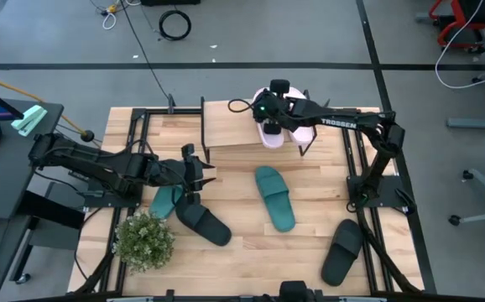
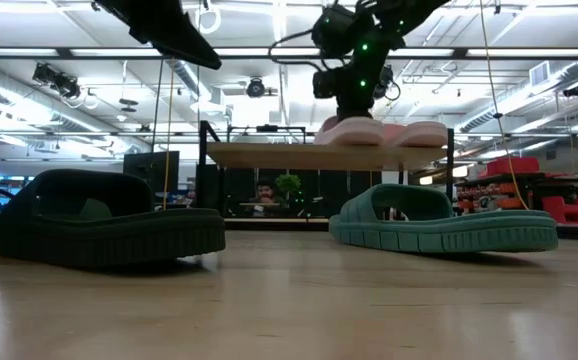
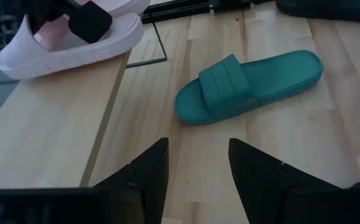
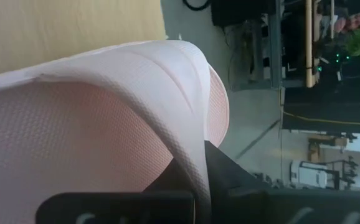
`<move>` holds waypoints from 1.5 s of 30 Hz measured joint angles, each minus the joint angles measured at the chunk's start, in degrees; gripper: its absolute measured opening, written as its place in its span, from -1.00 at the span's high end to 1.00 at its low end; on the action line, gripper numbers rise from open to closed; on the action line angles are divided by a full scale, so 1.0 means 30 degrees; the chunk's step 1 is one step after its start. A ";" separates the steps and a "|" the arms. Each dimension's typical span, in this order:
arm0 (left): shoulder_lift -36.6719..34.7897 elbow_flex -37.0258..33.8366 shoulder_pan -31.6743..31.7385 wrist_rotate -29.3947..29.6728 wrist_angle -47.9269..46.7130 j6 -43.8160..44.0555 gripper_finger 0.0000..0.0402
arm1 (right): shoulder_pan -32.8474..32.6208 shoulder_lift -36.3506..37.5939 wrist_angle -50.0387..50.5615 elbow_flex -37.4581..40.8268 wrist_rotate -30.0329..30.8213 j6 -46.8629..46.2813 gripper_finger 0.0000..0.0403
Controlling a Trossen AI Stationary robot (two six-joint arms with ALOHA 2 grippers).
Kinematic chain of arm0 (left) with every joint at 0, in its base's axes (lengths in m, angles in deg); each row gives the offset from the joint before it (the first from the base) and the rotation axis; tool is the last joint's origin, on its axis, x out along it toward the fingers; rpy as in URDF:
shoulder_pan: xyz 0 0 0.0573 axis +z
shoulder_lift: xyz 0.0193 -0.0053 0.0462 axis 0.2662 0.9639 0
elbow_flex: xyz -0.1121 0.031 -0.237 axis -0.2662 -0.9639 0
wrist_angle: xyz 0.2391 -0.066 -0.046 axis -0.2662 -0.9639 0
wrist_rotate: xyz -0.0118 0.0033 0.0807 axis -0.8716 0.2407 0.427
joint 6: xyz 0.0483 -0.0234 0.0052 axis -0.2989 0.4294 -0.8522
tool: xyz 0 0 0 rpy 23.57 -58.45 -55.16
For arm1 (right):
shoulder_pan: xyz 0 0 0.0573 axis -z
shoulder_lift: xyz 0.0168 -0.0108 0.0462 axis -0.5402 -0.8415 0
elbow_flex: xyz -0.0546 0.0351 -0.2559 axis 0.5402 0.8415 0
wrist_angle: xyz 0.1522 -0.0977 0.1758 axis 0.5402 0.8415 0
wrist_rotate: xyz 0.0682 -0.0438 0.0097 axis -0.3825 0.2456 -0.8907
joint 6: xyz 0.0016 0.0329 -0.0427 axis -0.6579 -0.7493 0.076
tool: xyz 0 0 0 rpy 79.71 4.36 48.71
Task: Pick and place slides into the shelf
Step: Put the pink slipper on the shelf
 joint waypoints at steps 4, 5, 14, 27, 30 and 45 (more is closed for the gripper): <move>0.0000 0.0000 0.0000 0.0000 -0.0017 0.0419 0.14 | 0.0082 -0.0280 -0.0039 0.0000 0.0905 0.0132 0.96; -0.0005 0.0000 0.0000 0.0000 -0.0047 0.0425 0.14 | 0.0062 -0.0287 -0.0006 0.0000 0.1190 0.0293 0.96; -0.0004 0.0000 0.0000 0.0000 -0.0750 0.0917 0.14 | 0.0011 0.0070 0.0590 0.0000 0.1597 0.1626 0.96; 0.0000 0.0000 -0.0022 -0.0002 -0.0861 0.1412 0.14 | 0.0026 0.0048 0.2004 0.0000 0.1772 0.1133 0.81; 0.0000 0.0000 -0.0022 0.0000 -0.0858 0.1412 0.14 | 0.0033 0.0048 0.2004 0.0000 0.1752 0.1111 0.68; -0.0003 0.0000 -0.0022 -0.0003 -0.0845 0.1398 0.14 | 0.0033 0.0056 0.1316 0.0000 0.3032 -0.0484 0.30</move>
